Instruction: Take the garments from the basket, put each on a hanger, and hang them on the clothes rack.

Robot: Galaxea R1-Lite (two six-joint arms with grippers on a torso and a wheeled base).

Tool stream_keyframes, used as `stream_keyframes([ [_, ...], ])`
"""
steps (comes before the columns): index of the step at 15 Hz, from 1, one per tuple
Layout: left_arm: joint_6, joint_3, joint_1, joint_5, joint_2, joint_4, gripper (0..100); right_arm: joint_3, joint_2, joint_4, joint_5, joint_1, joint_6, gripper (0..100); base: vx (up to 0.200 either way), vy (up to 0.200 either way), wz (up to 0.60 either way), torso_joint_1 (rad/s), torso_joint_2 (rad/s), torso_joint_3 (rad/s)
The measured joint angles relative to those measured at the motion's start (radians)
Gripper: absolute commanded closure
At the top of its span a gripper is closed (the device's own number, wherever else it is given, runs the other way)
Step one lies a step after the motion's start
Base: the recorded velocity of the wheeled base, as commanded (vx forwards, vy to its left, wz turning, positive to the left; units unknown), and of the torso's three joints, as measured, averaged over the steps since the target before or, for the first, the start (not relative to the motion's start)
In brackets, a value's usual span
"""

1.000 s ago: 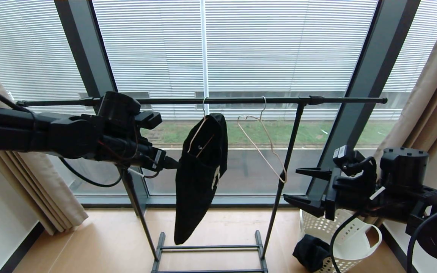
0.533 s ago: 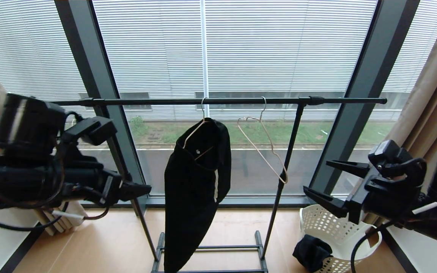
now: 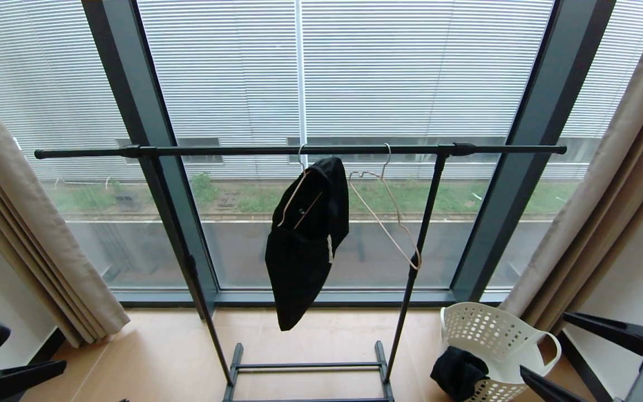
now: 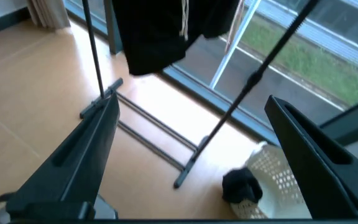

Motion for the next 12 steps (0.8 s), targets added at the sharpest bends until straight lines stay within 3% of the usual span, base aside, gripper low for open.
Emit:
stream_keyframes([
  [6,-0.001,0.186,0.002,0.111,-0.342,0.004,0,0.058,-0.437,0.42,-0.114,-0.024,0.003,0,0.0,0.0,0.0,0.0,0.0,0.0],
  [9,0.011,0.267,0.017,0.134,-0.513,0.03,0,0.074,-0.644,0.539,-0.129,-0.195,0.003,0,0.0,0.0,0.0,0.0,0.0,0.0],
  [12,0.019,0.295,0.07,0.136,-0.62,0.036,0,0.083,-0.781,0.567,-0.106,-0.4,-0.009,0,0.0,0.0,0.0,0.0,0.0,0.0],
])
